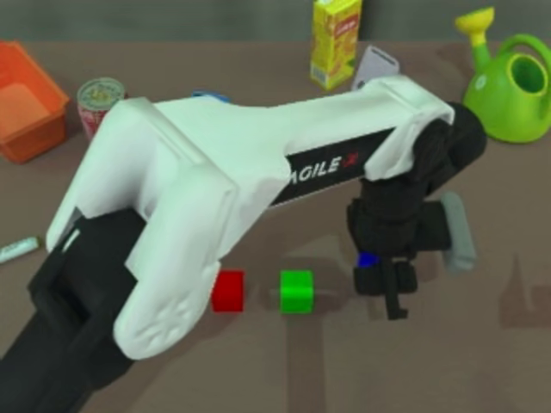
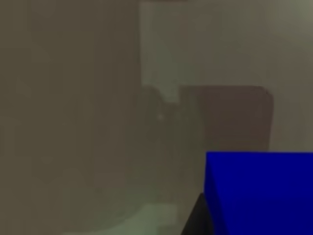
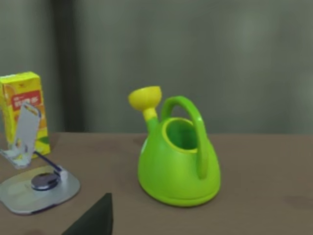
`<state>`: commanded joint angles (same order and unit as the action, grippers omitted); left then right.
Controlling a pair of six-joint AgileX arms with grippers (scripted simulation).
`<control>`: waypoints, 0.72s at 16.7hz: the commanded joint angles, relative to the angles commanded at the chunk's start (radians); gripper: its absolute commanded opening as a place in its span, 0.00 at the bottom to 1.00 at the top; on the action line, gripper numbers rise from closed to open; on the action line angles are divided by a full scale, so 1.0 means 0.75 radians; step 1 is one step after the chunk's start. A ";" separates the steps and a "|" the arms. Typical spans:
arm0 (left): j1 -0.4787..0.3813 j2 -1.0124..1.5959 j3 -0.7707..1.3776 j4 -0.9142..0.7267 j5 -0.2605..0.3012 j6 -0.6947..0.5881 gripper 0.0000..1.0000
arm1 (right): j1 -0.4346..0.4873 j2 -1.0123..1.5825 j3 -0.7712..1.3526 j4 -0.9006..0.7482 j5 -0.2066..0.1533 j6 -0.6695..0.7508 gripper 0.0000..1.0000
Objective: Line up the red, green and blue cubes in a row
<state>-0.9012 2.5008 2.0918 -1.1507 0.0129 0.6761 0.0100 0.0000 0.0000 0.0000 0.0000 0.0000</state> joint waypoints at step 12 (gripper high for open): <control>0.000 0.000 0.000 0.000 0.000 0.000 0.68 | 0.000 0.000 0.000 0.000 0.000 0.000 1.00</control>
<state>-0.9012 2.5009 2.0917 -1.1505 0.0129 0.6761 0.0100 0.0000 0.0000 0.0000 0.0000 0.0000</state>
